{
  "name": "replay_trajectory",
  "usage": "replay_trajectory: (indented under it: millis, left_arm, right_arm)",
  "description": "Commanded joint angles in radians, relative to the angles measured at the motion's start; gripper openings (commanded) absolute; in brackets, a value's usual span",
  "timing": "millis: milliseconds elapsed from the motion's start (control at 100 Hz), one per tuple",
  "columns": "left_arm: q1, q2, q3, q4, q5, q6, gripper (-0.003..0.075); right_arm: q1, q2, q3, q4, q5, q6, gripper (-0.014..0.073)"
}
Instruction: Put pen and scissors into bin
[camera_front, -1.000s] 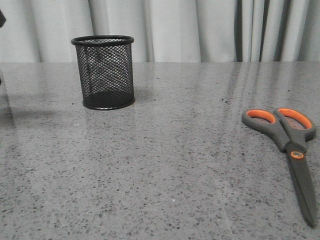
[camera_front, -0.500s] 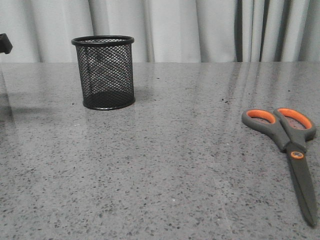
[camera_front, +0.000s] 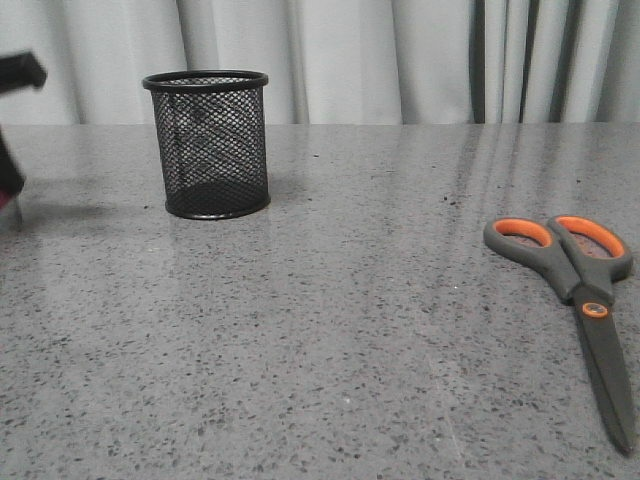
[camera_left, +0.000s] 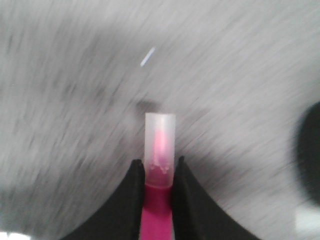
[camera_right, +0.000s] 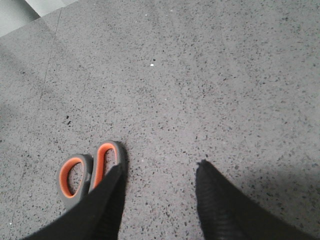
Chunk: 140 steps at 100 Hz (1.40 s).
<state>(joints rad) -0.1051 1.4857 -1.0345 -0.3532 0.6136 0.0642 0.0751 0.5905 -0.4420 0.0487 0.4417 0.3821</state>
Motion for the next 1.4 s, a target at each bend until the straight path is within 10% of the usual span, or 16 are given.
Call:
replay_trajectory:
  millis: [0, 280, 1130, 1390]
  left_arm:
    - [-0.025, -0.125, -0.030, -0.232, -0.231, 0.217, -0.0018]
    - [-0.218, -0.197, -0.077, -0.790, -0.526, 0.740, -0.0018]
    - [-0.448, 0.034, -0.100, -0.792, -0.738, 0.754, -0.0013]
    - [-0.448, 0.008, -0.100, -0.774, -0.739, 0.754, 0.0346]
  right_arm:
    - [0.001, 0.005, -0.040, -0.003, -0.065, -0.004, 0.0298]
    - [0.001, 0.005, -0.040, -0.003, -0.118, -0.004, 0.0298]
    - [0.001, 0.005, -0.040, -0.003, -0.124, -0.004, 0.0298]
    - [0.001, 0.005, -0.045, -0.003, -0.091, -0.004, 0.0299]
